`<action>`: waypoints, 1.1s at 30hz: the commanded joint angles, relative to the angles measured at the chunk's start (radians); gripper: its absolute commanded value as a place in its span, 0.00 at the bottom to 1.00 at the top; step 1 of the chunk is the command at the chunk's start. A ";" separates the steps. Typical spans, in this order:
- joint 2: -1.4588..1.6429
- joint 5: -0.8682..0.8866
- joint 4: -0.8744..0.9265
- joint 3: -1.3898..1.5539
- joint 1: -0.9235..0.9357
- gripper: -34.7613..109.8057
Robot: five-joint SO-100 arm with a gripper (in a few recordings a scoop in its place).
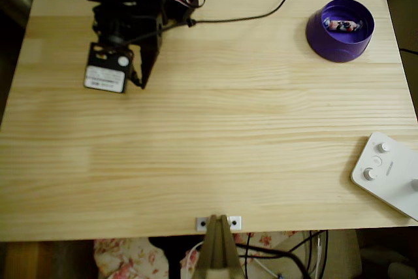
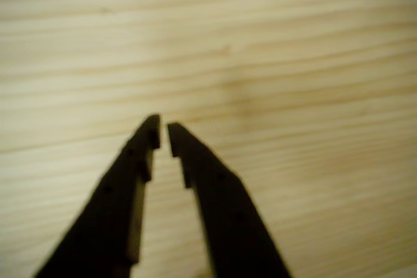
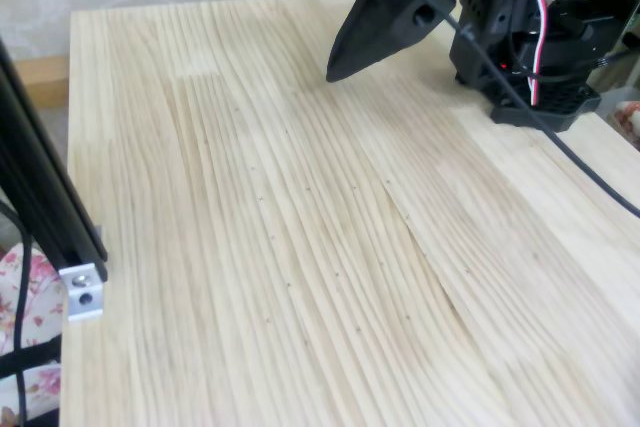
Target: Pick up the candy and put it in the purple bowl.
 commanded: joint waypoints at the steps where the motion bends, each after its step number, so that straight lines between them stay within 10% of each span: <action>1: 0.017 0.020 -0.002 -0.005 0.014 0.23; 33: 0.017 0.058 0.000 -0.005 0.054 0.24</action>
